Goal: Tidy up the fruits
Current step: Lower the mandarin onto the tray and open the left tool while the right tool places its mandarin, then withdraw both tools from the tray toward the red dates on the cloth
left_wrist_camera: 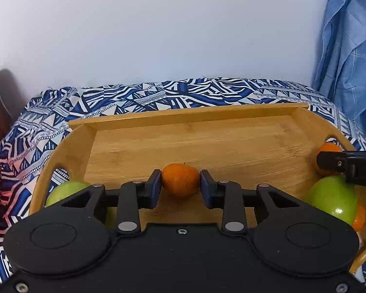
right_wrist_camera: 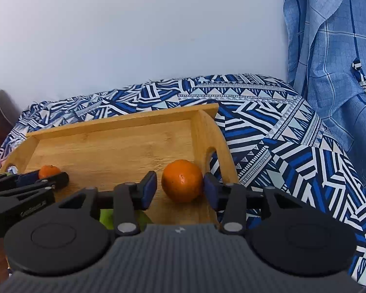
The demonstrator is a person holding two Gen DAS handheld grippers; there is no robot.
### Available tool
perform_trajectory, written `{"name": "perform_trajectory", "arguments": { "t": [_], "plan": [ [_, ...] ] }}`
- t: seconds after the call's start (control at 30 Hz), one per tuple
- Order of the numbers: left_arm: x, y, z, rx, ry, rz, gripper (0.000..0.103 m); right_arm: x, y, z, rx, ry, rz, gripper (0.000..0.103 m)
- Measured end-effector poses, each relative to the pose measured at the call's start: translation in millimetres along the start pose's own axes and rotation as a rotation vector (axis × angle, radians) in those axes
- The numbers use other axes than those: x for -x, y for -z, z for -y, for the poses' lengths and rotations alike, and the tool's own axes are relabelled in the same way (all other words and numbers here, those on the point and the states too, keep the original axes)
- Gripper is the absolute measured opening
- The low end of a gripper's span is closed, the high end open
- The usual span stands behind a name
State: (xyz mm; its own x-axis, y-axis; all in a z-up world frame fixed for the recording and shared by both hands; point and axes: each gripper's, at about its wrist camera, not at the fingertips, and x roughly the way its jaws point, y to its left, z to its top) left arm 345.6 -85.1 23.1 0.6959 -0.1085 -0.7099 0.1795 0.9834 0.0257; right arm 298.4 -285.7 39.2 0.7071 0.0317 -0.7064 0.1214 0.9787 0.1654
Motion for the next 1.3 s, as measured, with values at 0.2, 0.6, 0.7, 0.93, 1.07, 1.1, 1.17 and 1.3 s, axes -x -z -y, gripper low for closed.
{"name": "perform_trajectory", "arguments": {
  "t": [0.2, 0.6, 0.7, 0.93, 1.07, 1.1, 1.17, 1.3],
  "plan": [
    [23, 3, 1, -0.001, 0.024, 0.022, 0.043, 31, 2, 3, 0.009, -0.023, 0.039, 0.072],
    [134, 15, 5, -0.057, 0.065, 0.15, 0.076, 119, 16, -2, 0.041, -0.073, 0.161, 0.089],
    [164, 20, 5, -0.052, 0.079, 0.177, 0.082, 140, 21, -5, 0.054, -0.103, 0.192, 0.09],
    [231, 44, 5, -0.064, 0.095, 0.225, 0.088, 186, 48, -20, 0.113, -0.151, 0.28, 0.096],
    [260, 66, 0, -0.045, 0.129, 0.24, 0.093, 208, 72, -24, 0.146, -0.169, 0.334, 0.103],
    [266, 71, -1, -0.045, 0.132, 0.241, 0.093, 214, 78, -24, 0.152, -0.173, 0.346, 0.103],
    [276, 83, -2, -0.051, 0.126, 0.241, 0.094, 222, 90, -23, 0.168, -0.174, 0.356, 0.103],
    [292, 106, -6, -0.057, 0.105, 0.249, 0.095, 233, 107, -18, 0.186, -0.174, 0.366, 0.103]
  ]
}}
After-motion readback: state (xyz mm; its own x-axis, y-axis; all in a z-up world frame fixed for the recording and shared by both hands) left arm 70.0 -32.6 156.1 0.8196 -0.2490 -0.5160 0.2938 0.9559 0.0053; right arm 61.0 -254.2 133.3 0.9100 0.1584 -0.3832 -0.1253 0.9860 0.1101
